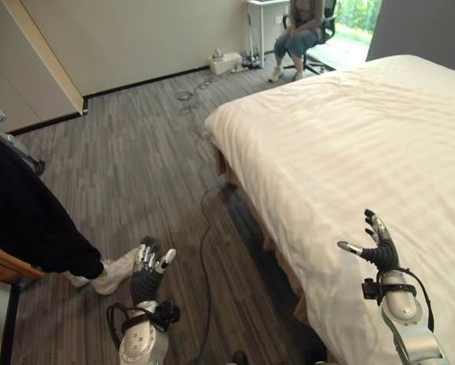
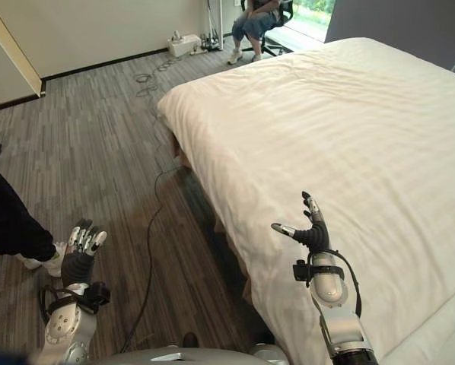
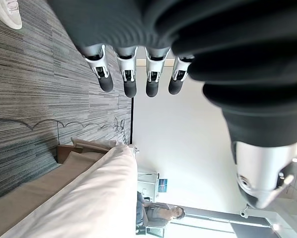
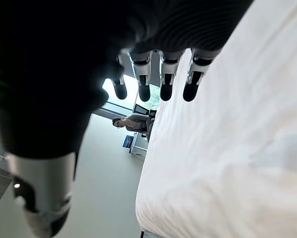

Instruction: Making the bed.

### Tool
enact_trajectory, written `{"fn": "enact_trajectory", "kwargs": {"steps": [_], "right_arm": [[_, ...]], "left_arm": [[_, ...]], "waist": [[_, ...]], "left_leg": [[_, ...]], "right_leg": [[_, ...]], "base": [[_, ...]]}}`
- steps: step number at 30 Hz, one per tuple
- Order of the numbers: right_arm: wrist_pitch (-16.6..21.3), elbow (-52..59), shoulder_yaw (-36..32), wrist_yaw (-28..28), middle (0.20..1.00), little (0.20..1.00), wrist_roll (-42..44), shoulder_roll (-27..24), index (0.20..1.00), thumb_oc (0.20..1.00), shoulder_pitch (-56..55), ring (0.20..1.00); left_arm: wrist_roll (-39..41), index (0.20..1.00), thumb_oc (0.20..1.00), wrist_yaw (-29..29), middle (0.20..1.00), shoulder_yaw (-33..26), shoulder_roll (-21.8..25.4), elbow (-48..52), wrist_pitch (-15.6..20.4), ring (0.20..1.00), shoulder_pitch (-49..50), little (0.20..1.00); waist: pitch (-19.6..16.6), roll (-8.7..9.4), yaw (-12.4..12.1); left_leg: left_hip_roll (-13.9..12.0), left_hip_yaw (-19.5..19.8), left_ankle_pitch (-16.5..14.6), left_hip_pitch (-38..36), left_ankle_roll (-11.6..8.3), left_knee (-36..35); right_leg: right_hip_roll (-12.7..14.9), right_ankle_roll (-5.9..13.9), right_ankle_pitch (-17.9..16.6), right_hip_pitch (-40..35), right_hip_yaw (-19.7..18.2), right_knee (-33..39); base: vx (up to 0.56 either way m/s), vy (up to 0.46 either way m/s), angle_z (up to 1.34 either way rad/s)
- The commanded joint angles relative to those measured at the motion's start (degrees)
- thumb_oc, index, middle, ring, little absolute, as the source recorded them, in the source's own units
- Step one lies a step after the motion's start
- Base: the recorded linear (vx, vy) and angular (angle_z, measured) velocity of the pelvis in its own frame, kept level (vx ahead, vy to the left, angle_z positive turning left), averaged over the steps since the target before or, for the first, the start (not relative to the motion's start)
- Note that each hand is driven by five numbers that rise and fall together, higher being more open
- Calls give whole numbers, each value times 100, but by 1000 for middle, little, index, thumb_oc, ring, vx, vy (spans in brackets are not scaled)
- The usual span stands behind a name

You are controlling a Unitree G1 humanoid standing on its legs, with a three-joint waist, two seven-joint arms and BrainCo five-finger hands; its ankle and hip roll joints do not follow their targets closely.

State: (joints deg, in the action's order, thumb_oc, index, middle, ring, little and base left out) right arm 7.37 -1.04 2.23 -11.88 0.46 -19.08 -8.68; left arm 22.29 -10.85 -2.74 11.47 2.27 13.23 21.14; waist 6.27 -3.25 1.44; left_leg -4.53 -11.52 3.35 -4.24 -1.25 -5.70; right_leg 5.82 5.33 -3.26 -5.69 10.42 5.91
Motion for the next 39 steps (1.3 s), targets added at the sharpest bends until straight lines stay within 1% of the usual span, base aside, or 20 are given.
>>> {"fn": "enact_trajectory", "kwargs": {"steps": [1,6,14,19,35,36,37,39], "right_arm": [[102,-149,-106,84,1000,1000,174,152,1000,1000,505,1000],[21,-214,-108,199,1000,1000,201,78,1000,1000,499,1000],[-5,-485,-36,333,1000,1000,584,219,1000,1000,484,1000],[4,-562,-29,367,1000,1000,639,233,1000,1000,500,1000],[81,-150,-86,397,1000,1000,621,221,1000,1000,466,1000],[96,-97,-52,444,1000,1000,641,242,1000,1000,473,1000],[122,-89,57,414,1000,1000,595,258,1000,1000,471,1000],[199,-79,166,307,1000,1000,452,179,1000,1000,574,1000]], "left_arm": [[-19,1000,1000,70,1000,-250,404,407,288,1000,-237,1000],[-42,1000,1000,86,1000,-274,437,482,290,1000,-341,1000],[35,1000,1000,139,1000,-278,474,659,326,1000,-437,1000],[67,1000,1000,166,1000,-283,453,681,320,1000,-379,1000],[90,1000,1000,177,1000,-341,417,649,241,1000,-140,1000],[-9,1000,1000,39,1000,-268,419,460,205,1000,-285,1000],[-155,1000,1000,-195,1000,-124,417,255,248,1000,-526,1000],[13,1000,1000,-178,1000,-87,409,237,267,1000,-618,1000]], "waist": [[173,220,-45],[164,246,-57],[136,277,-96],[110,284,-125],[94,273,-131],[88,273,-102],[89,268,-76],[107,269,-57]], "left_leg": [[18,120,-924,-383,92,91],[29,151,-932,-378,96,95],[58,162,-948,-366,114,102],[64,166,-970,-379,122,106],[58,202,-983,-410,122,108],[55,186,-989,-418,122,107],[55,175,-996,-426,118,104],[46,170,-992,-430,112,102]], "right_leg": [[454,144,883,-286,155,-376],[477,155,889,-280,185,-434],[505,178,866,-239,204,-471],[510,182,861,-255,203,-455],[503,165,889,-291,210,-460],[504,171,887,-283,206,-464],[503,174,890,-273,195,-473],[495,168,888,-262,185,-482]], "base": [[-1,11,3],[-1,8,7],[-2,1,1],[0,0,0],[0,0,0],[0,0,0],[0,0,0],[0,0,0]]}}
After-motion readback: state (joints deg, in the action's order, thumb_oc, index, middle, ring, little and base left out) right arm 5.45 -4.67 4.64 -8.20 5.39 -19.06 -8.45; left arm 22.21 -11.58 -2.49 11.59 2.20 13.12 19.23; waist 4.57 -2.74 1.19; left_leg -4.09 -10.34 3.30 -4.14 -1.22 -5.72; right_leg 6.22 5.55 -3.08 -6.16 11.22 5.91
